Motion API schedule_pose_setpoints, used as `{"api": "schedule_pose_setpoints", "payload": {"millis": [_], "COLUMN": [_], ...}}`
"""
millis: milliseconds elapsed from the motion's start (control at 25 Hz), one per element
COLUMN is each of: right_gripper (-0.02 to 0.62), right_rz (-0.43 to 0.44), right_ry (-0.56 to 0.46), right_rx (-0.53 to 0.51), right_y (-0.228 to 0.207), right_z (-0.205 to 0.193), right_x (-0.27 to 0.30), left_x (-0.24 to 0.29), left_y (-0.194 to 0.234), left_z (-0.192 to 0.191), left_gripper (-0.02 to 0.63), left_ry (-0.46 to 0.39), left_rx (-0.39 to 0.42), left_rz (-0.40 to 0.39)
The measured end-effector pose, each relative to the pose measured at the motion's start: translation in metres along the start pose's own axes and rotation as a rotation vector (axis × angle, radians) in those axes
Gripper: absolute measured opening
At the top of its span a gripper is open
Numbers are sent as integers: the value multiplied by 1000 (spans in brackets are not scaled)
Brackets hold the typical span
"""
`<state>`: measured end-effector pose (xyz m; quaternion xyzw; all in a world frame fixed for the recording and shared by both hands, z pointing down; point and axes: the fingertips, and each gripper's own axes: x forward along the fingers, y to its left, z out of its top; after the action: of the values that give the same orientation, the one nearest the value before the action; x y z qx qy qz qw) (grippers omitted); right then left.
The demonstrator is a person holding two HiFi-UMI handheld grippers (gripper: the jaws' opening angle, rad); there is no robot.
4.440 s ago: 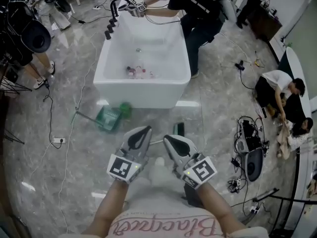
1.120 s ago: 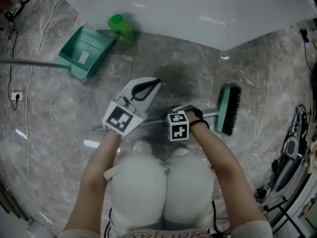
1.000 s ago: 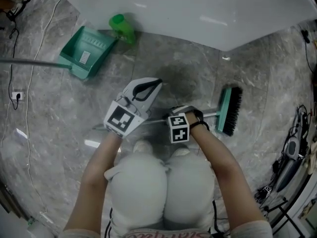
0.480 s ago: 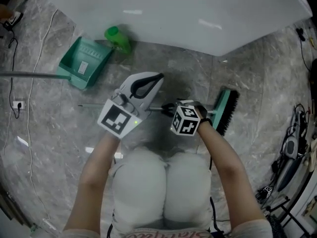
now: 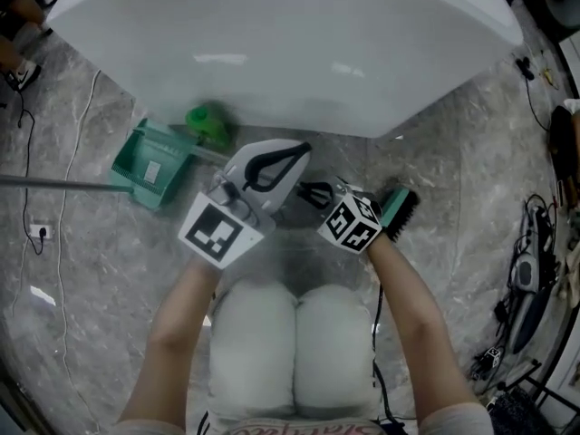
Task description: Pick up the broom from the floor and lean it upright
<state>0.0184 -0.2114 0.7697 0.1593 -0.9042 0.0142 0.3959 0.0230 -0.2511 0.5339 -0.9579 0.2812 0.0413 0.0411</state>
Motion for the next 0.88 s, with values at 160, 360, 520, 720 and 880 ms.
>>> {"api": "schedule_pose_setpoints", "payload": {"millis": [160, 360, 520, 720, 880], "right_gripper": [84, 84, 86, 84, 84], "right_rz": [-136, -304, -448, -589, -736], "right_ry": [-108, -244, -358, -479, -518], "right_rx": [63, 105, 151, 197, 253], "right_y": [-35, -70, -101, -126, -146], "right_z": [20, 41, 56, 79, 89], "right_x": [-25, -57, -87, -114, -128], "left_x": [5, 5, 5, 5, 4], "left_y": [-4, -8, -8, -5, -3], "left_z": [10, 11, 11, 10, 7], "left_gripper": [0, 0, 0, 0, 0], "left_ry": [-34, -35, -15, -2, 4], "left_rx": [-10, 2, 39, 66, 88], "left_rz": [-17, -30, -38, -27, -10]}}
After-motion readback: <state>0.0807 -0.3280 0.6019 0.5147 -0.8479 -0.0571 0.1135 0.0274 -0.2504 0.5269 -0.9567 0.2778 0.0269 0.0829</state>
